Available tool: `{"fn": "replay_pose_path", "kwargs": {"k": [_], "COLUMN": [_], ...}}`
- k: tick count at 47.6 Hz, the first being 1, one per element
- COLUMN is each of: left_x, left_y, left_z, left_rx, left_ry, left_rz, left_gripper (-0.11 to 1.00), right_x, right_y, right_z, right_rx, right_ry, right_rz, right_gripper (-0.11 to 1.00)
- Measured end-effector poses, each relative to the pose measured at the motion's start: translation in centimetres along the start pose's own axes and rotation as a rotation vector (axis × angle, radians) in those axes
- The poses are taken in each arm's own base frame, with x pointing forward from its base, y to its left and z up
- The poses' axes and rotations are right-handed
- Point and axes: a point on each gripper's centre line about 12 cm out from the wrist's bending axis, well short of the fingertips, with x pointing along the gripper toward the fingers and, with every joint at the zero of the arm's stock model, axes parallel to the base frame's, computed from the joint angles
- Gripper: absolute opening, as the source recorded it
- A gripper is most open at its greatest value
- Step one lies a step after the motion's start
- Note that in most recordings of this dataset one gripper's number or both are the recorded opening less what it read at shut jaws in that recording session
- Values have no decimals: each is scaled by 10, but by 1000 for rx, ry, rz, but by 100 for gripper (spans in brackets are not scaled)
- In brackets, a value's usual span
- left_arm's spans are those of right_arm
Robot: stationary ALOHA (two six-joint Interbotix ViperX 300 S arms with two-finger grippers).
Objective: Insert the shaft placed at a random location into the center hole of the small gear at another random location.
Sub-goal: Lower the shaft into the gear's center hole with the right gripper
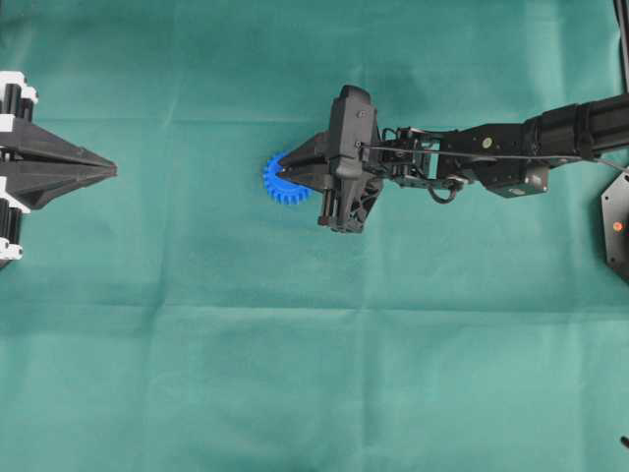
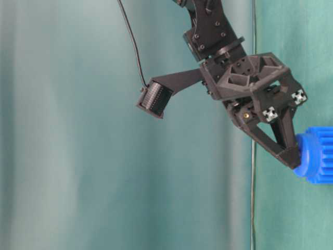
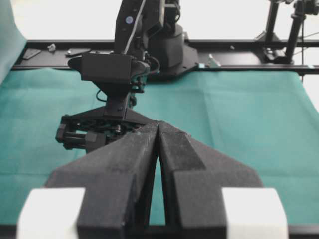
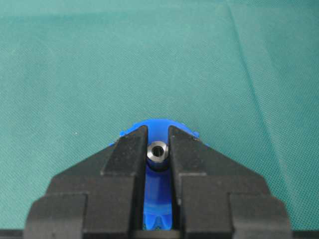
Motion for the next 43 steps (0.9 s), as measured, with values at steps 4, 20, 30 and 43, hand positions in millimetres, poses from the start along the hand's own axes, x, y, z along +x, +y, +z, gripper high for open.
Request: {"fn": "replay_pose_path", "kwargs": {"k": [4,20,30,43], "left_x": [0,0,0,0], "left_y": [0,0,0,0], "left_z": [0,-1,-1,-1], "left_rx": [-2,0,0,0], "left_ry": [2,6,8,6], "left_rz": [0,0,0,0], "left_gripper": [0,0,0,0], "right_x": [0,0,0,-9], "right_y": [0,0,0,0], "right_z": [0,0,-1,18], "right_rx": [0,8,12,13], "right_ry": [2,6,8,-34], "right_rz": [0,-4,-3,-3], "right_gripper": [12,35,81,72]}}
